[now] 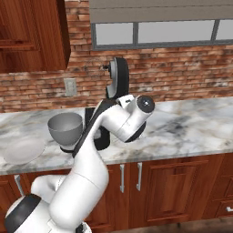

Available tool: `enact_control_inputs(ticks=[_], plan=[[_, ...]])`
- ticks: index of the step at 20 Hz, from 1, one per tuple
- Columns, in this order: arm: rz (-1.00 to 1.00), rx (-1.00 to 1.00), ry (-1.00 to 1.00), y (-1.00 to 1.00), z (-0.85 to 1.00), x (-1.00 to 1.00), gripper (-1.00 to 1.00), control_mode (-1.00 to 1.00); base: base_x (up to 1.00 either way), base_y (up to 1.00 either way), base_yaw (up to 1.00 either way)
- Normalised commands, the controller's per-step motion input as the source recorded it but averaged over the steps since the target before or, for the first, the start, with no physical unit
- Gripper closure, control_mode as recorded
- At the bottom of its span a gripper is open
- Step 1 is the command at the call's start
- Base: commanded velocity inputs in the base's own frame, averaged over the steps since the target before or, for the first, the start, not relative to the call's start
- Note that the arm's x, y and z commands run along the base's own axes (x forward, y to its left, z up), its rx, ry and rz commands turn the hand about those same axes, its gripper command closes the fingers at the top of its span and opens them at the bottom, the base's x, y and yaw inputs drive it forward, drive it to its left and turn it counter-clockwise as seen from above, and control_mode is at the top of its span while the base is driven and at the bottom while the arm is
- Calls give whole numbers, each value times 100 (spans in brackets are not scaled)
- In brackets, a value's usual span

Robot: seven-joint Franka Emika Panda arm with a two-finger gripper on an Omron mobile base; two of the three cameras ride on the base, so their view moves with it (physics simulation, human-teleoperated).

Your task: Add butter and sugar cubes to the stand mixer bowl and then turn on the stand mixer to begin making frosting.

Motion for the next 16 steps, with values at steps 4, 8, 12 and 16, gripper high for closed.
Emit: enact_control_inputs(ticks=[4, 8, 12, 16], plan=[[0, 22, -6, -40, 2, 37, -100, -100, 0, 0, 0], [9, 22, -5, -30, 21, 31, -100, -100, 0, 0, 0], [11, 20, -7, -27, 16, 24, -100, -100, 0, 0, 0], [11, 15, -8, -9, 9, 25, -100, -100, 0, 0, 0]])
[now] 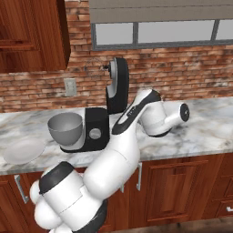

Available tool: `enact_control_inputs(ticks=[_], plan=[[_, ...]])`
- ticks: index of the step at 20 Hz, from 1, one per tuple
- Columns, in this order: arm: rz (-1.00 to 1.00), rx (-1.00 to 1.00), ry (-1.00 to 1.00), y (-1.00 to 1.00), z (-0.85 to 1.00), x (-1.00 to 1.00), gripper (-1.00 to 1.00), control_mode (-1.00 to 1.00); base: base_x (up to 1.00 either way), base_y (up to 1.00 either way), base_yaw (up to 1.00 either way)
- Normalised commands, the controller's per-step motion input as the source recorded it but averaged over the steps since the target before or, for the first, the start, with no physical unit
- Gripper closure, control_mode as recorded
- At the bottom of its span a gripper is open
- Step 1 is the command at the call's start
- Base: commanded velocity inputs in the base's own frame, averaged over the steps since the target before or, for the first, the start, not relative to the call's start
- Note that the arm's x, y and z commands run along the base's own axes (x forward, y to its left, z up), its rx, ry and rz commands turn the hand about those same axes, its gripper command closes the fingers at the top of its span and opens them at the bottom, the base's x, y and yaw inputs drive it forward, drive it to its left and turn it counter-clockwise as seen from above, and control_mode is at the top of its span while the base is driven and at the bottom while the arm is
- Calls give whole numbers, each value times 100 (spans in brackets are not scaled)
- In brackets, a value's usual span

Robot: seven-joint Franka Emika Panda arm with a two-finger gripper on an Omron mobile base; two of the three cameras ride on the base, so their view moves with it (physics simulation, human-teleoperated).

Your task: Add butter and sugar cubes to the stand mixer bowl and then turn on the stand mixer to begin making frosting.

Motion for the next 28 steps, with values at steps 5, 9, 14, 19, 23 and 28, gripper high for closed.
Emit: enact_control_inputs(ticks=[5, 9, 14, 19, 23, 28], plan=[[10, 10, -8, 0, 3, 25, -100, -100, 0, 0, 0], [7, 5, -5, 0, 0, 27, -100, -100, 0, 0, 0], [6, 2, -6, 2, 0, 32, -100, -100, 0, 0, 0], [5, 0, -8, 15, 0, 40, -100, -100, 0, 0, 0], [5, 0, -9, 12, 0, 40, -100, -100, 0, 0, 0], [6, 0, -9, 6, 0, 42, -100, -100, 0, 0, 0]])
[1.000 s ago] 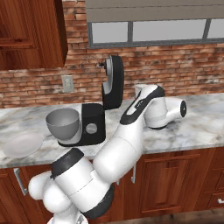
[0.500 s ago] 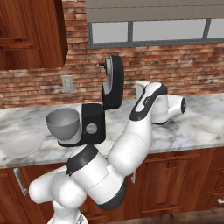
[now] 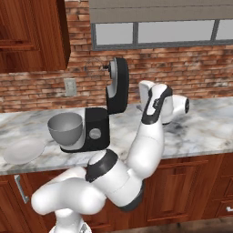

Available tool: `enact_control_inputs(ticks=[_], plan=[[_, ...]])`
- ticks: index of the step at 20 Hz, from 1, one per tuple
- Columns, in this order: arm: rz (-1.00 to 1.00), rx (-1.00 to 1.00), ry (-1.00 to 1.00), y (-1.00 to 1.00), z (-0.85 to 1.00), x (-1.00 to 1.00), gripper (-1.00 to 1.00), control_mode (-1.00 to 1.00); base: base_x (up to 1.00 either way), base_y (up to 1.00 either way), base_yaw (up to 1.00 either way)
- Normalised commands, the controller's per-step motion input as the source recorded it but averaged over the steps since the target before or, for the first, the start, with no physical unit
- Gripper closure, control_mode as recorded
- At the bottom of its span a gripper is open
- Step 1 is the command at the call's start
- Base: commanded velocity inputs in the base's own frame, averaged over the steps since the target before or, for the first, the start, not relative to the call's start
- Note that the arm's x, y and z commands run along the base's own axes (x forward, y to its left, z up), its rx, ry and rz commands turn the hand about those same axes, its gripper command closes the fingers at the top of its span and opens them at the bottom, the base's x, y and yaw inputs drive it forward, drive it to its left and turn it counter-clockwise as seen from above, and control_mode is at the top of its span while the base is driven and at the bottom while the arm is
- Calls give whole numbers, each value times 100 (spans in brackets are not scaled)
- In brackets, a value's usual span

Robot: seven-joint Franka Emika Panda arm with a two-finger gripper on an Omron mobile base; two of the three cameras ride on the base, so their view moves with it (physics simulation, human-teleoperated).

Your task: Add butter and sugar cubes to the stand mixer bowl and then turn on the stand mixer to begin making frosting.

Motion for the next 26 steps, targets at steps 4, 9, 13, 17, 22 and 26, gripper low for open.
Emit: enact_control_inputs(ticks=[4, 9, 13, 17, 22, 26], plan=[[7, 0, -9, 18, 0, 29, -100, -100, 0, 0, 0], [12, 0, -8, 38, 0, 15, -100, -100, 0, 0, 0], [13, 0, -6, 39, 0, 14, -100, -100, 0, 0, 0], [14, 0, -12, 32, 15, 0, -100, -100, 0, 0, 0], [20, -3, -20, 65, 31, -47, -100, -100, 0, 0, 0], [22, -16, -17, 100, 16, -58, -100, -100, 0, 0, 0]])
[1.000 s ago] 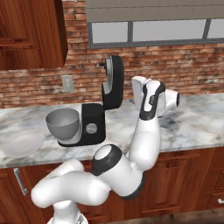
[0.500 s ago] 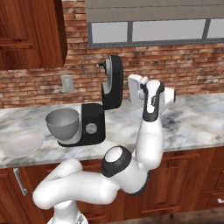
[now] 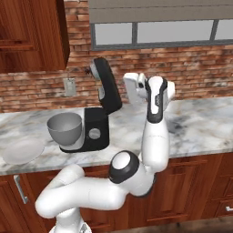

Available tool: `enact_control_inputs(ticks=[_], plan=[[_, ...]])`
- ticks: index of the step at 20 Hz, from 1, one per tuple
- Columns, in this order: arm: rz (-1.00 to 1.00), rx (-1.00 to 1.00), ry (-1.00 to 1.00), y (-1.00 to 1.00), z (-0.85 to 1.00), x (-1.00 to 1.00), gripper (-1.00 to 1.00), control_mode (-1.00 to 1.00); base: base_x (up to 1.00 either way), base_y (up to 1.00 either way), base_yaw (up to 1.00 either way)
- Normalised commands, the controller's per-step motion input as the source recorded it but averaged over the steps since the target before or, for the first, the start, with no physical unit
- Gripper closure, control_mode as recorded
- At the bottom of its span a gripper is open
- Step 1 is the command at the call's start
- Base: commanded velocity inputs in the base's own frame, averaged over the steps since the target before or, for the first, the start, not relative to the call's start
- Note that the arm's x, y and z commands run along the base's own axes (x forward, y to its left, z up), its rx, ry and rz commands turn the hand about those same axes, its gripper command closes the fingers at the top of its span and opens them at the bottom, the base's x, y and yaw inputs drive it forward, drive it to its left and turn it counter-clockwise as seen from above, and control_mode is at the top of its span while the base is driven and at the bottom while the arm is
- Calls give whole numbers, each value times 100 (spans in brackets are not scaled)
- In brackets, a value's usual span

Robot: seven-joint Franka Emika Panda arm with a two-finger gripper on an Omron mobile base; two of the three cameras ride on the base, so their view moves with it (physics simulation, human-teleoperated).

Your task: Add butter and sugar cubes to the stand mixer bowl and then turn on the stand mixer to begin making frosting.

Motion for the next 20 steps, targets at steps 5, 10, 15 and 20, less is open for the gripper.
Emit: enact_control_inputs(ticks=[5, 10, 15, 20], plan=[[20, -31, -18, 100, -1, -88, -100, -100, 0, 0, 0], [19, -35, -18, 100, -7, -99, -100, -100, 0, 0, 0], [14, -20, -34, 49, 1, -100, -100, -100, 0, 0, 0], [5, 0, -48, -10, 23, -100, -100, -100, 0, 0, 0]])
